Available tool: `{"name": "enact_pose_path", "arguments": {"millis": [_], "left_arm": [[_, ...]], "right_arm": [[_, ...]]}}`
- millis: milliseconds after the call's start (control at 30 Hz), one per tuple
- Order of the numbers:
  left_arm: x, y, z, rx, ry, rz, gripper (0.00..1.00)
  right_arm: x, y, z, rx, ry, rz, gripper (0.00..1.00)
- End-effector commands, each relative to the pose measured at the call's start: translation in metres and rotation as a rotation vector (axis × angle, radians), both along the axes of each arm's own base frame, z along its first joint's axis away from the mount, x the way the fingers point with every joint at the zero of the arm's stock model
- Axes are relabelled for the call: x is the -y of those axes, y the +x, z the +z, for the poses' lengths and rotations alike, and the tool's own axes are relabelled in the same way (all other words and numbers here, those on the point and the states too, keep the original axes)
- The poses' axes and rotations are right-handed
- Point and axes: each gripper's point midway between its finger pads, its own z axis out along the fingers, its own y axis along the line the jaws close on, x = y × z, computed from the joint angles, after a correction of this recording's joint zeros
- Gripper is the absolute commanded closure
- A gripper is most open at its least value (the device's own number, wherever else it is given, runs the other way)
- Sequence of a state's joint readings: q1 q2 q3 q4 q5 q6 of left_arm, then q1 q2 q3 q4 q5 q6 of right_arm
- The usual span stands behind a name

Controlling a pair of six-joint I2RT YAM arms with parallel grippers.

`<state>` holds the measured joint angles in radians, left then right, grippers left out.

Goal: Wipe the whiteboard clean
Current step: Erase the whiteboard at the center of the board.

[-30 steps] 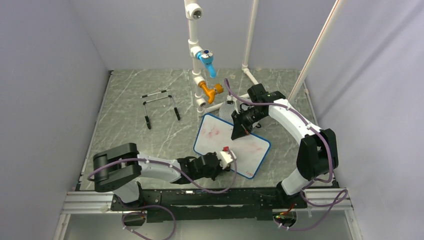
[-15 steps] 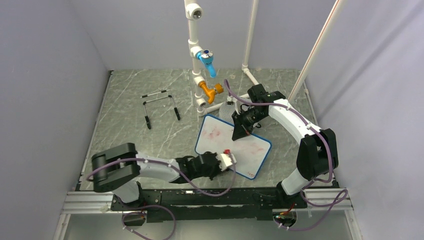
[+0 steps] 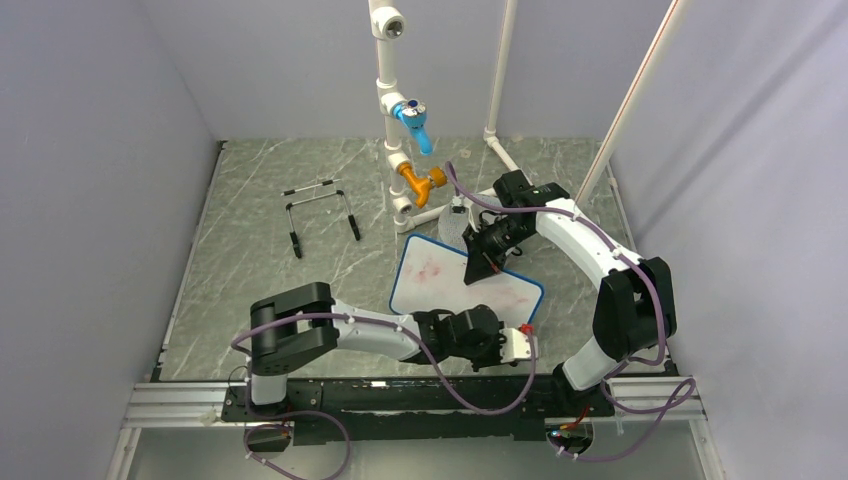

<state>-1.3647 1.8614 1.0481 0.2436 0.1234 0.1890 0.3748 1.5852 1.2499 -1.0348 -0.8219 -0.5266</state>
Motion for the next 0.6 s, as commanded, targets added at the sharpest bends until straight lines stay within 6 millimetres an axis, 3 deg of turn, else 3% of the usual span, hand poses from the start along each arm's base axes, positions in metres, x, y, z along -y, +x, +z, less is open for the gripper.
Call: {"name": "enact_pose_path", "arguments": {"millis": [0,233,567], "left_arm": [[0.007,-0.006,-0.005,-0.003,0.035,-0.053,1.0],[-0.018,0.019,-0.025,-0.02,0.093,0.125,1.0],[-0.095,0.062,-0.046,-0.127,0.112,0.426,1.0]], "right_arm": [[-0.012,0.005,0.012,0.083,0.092,0.057,1.0],[-0.011,0.005,0.012,0.083,0.091,0.056,1.0],[-0.012,0.005,0.012,0.083,0.094,0.057,1.0]]}}
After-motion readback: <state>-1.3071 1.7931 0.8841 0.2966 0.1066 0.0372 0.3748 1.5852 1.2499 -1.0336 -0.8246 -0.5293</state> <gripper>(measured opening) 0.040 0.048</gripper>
